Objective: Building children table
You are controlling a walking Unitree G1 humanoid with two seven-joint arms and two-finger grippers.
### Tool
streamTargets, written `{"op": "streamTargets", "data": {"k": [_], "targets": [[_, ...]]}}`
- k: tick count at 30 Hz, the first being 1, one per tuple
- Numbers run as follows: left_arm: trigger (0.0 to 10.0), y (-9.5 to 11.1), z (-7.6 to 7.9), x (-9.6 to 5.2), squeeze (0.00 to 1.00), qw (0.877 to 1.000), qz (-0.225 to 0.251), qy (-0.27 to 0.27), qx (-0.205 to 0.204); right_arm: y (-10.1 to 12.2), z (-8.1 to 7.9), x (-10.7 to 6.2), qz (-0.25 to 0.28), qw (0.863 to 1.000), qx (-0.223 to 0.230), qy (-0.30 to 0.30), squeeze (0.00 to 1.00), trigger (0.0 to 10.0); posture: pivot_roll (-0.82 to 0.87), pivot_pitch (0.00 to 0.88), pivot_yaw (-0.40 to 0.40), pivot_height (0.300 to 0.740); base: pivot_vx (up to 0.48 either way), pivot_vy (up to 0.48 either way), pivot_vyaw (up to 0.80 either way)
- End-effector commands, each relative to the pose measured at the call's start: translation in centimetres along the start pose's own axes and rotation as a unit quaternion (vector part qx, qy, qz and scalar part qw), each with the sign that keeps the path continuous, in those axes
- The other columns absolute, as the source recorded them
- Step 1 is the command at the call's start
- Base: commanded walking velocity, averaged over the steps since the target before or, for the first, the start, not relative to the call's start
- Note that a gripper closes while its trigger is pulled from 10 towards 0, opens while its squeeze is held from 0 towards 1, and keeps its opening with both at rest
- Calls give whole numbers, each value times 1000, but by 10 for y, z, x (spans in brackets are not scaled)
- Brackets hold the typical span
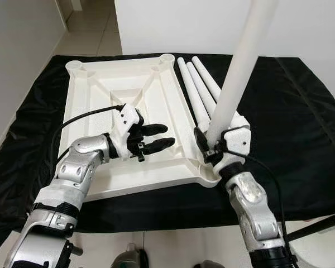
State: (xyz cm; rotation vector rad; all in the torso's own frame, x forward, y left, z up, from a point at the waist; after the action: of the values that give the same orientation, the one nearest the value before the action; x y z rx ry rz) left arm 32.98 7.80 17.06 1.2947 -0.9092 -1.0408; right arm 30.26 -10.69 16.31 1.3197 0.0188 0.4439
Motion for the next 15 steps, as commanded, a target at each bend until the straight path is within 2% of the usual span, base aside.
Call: {"op": "streamTargets", "data": {"k": [1, 7, 15], "targets": [[10000, -3, 3, 1, 0, 1000, -12, -9, 0, -3, -6, -4, -1, 1000, 7, 11, 0, 10000, 10, 16, 6, 740, 0, 0, 0], [10000, -1, 8, 1, 0, 1000, -2, -14, -6, -15, -19, -23, -9, 999, 4, 52, 0, 10000, 17, 6, 0, 740, 0, 0, 0], [10000, -3, 9, 1, 0, 1000, 0, -8, -7, -32, -16, -33, -28, 998, -5, 54, 0, 10000, 17, 11, 3, 740, 0, 0, 0]]}}
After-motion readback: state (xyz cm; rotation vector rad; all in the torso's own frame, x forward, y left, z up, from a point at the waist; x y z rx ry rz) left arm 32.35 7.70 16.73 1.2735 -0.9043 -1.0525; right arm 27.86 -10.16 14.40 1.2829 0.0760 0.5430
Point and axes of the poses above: a point about 5 cm out from each wrist's last joint towards the gripper, its own x axis pointing out of the wrist towards the gripper, its own y axis along the axis of the wrist's last joint, z = x × y, the point moved 4 cm from there along x, pointing out of the wrist towards the gripper, and after that the axes turned 12 degrees about -x, right-handed, at the moved point
